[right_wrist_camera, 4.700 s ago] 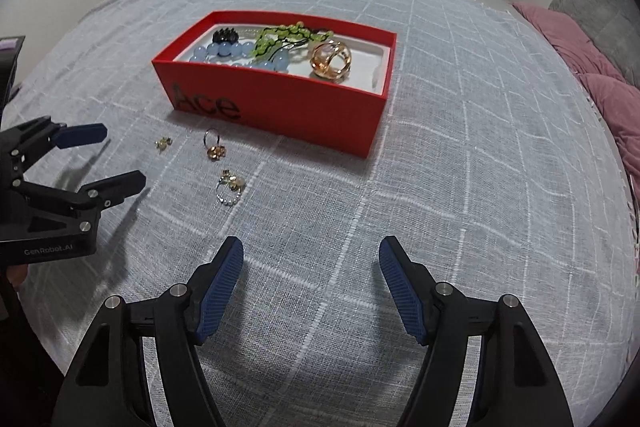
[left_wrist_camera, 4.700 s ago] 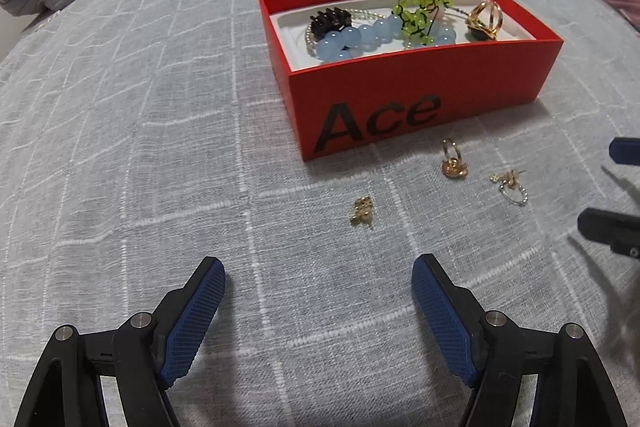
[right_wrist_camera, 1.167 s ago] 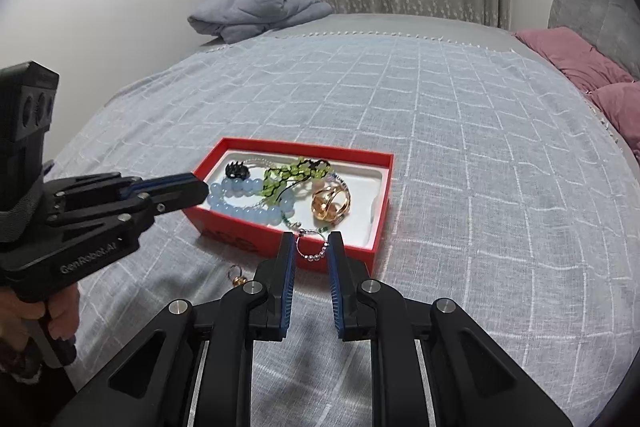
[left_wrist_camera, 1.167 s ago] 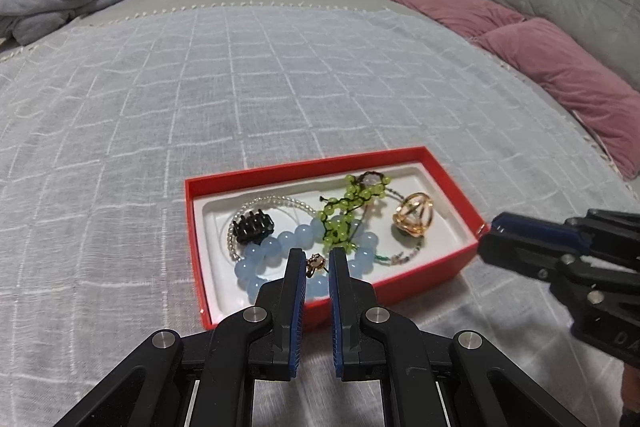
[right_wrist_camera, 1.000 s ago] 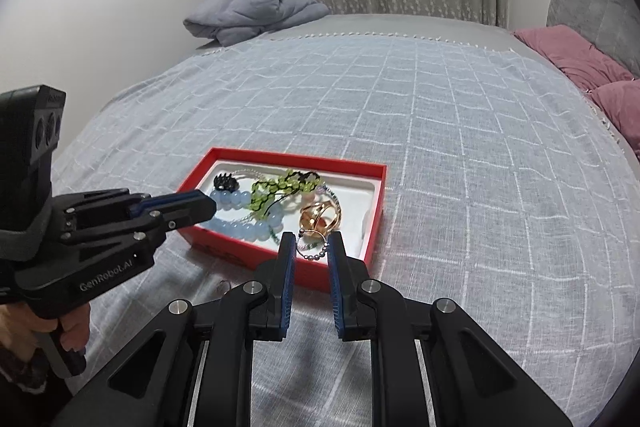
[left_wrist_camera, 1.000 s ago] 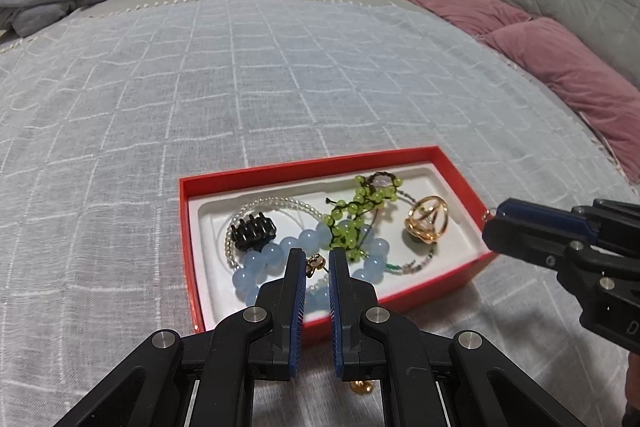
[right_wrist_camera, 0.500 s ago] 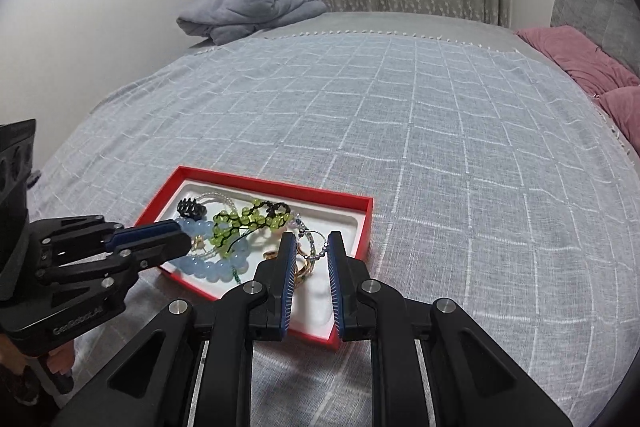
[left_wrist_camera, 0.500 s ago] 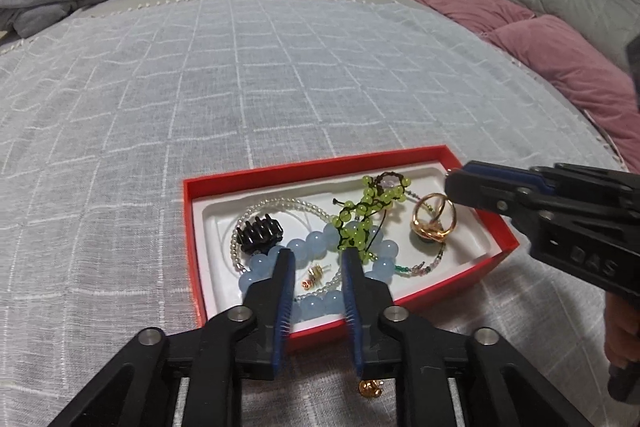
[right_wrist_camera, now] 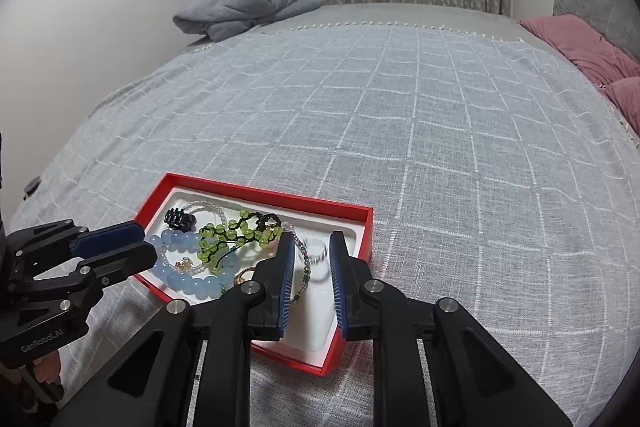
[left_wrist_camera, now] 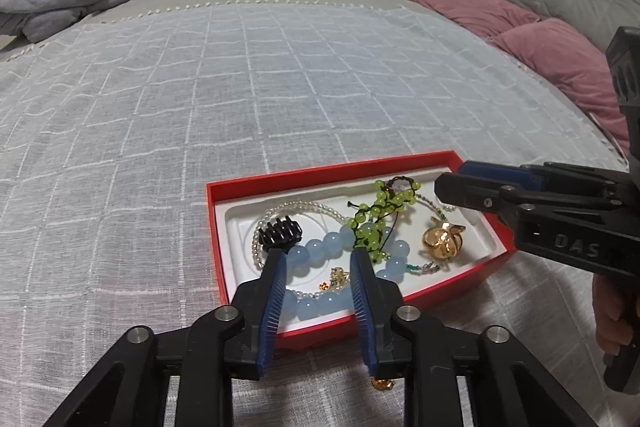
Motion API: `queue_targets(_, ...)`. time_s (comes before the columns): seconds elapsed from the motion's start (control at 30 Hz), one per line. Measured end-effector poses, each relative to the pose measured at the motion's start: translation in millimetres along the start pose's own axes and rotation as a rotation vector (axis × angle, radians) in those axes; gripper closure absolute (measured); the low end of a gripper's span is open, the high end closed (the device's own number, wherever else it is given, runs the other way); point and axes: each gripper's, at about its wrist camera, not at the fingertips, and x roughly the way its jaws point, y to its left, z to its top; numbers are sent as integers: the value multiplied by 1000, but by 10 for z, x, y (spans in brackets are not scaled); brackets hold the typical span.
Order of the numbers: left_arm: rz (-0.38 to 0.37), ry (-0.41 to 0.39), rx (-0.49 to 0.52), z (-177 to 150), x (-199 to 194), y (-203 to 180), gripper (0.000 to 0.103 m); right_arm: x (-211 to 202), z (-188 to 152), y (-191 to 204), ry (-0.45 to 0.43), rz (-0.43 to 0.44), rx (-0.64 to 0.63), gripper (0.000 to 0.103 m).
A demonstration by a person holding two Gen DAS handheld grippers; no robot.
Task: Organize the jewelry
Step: 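Carry both earrings into the red box and open both tools, then withdraw both tools from the box toward the last gold earrings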
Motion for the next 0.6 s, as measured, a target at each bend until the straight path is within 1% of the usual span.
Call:
queue_targets(0.07,4,-2,1,-8,-14,1,68,-33,3,-2,-10,23,7,63)
queue_targets(0.13,9,-1,1,-21,-38,12,68,-69,2,7,-18,24,9,59)
queue_targets(0.23,14,-4,1,-38,-87,21,63,-133,-7,12,-22,29,15,58)
queue_targets(0.3,19,-11,0,-58,-138,28,57,-178,-12,19,-24,25,22,57)
queue_targets(0.47,30,-13,-4,-113,-230,38,45,-323,-47,34,-32,12,33,48)
queue_targets(0.6,43,-1,-16,-162,-285,70,35,-435,-89,34,-35,-1,47,44)
